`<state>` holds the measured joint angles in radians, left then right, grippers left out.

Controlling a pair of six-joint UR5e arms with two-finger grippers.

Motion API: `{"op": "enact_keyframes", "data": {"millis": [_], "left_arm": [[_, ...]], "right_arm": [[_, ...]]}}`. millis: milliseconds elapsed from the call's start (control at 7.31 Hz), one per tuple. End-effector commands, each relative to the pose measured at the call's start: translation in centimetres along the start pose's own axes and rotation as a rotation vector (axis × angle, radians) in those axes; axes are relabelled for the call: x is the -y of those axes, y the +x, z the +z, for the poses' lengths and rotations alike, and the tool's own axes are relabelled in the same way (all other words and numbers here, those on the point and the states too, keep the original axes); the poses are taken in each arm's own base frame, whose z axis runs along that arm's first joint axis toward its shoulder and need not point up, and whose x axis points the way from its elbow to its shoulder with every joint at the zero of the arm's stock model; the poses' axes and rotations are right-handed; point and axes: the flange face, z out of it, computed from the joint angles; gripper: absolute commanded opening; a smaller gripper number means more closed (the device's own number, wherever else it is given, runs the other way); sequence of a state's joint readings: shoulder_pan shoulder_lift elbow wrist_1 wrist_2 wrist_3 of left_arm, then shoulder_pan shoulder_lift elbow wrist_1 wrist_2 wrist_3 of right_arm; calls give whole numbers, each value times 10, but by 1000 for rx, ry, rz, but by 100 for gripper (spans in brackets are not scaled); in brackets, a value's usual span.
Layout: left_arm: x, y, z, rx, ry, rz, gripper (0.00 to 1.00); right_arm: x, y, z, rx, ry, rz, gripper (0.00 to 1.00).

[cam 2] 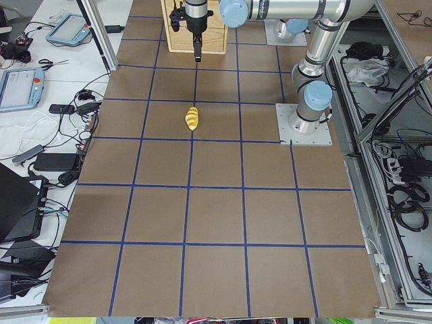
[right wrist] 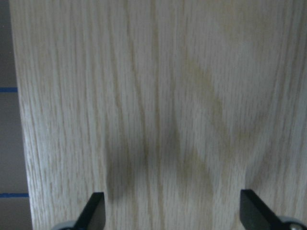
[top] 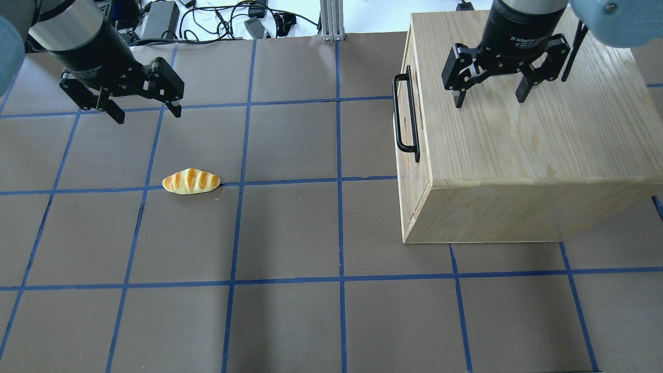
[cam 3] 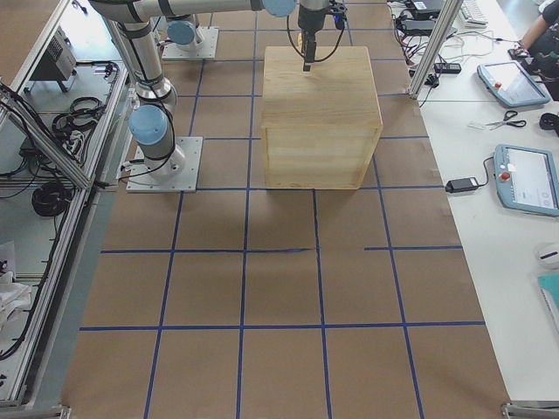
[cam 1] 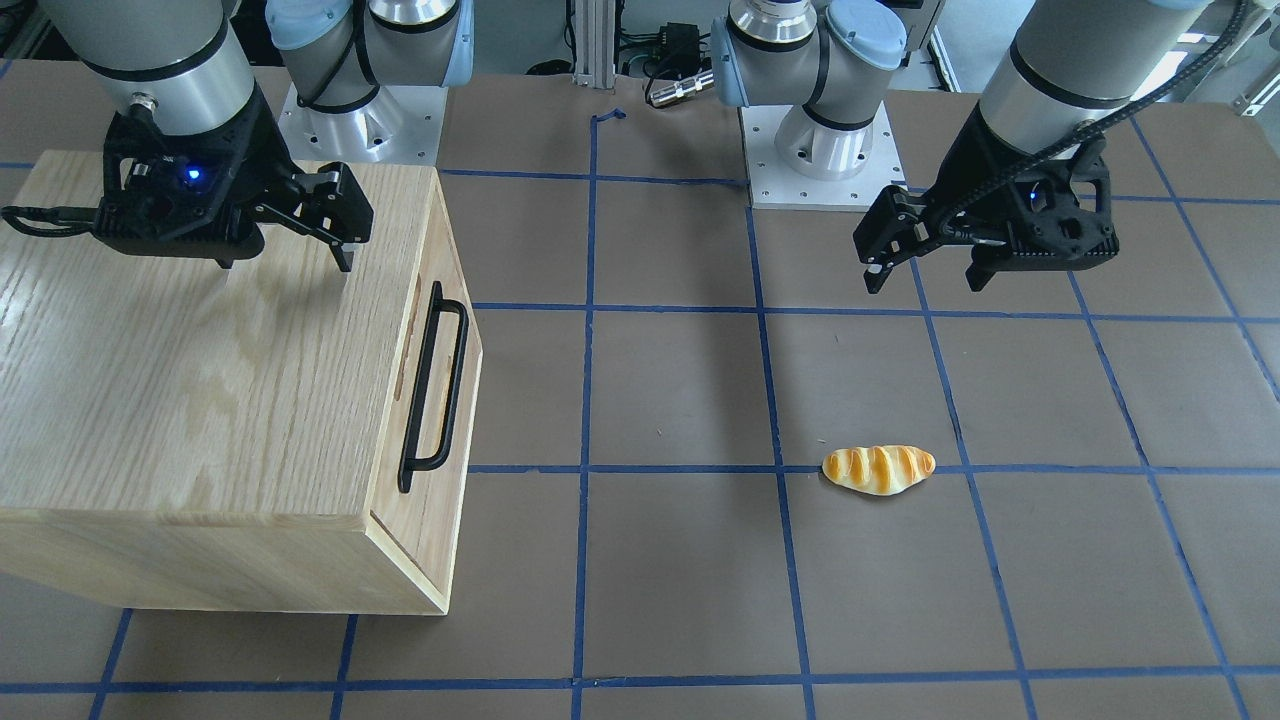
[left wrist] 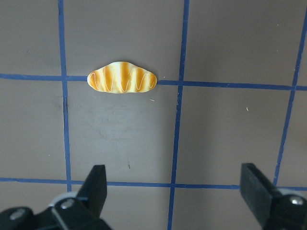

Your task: Open upper drawer

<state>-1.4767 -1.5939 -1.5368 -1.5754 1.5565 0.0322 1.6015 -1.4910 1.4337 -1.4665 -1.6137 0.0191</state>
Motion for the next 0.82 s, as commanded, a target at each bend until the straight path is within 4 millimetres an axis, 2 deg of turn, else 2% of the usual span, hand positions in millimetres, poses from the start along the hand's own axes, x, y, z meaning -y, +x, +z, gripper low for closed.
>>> {"op": "enact_keyframes", "data": {"millis": [0, 547, 684], "left_arm": [[-3, 0, 5, 0, -5, 0, 100], [3, -4, 1, 7, 9, -4, 100], [8, -5, 8, 14, 6, -7, 100]], "right_arm": [[0, 0, 0, 0, 1, 1, 100], [0, 0, 0, 0, 1, -1, 100], [0, 0, 0, 0, 1, -1, 100]]}}
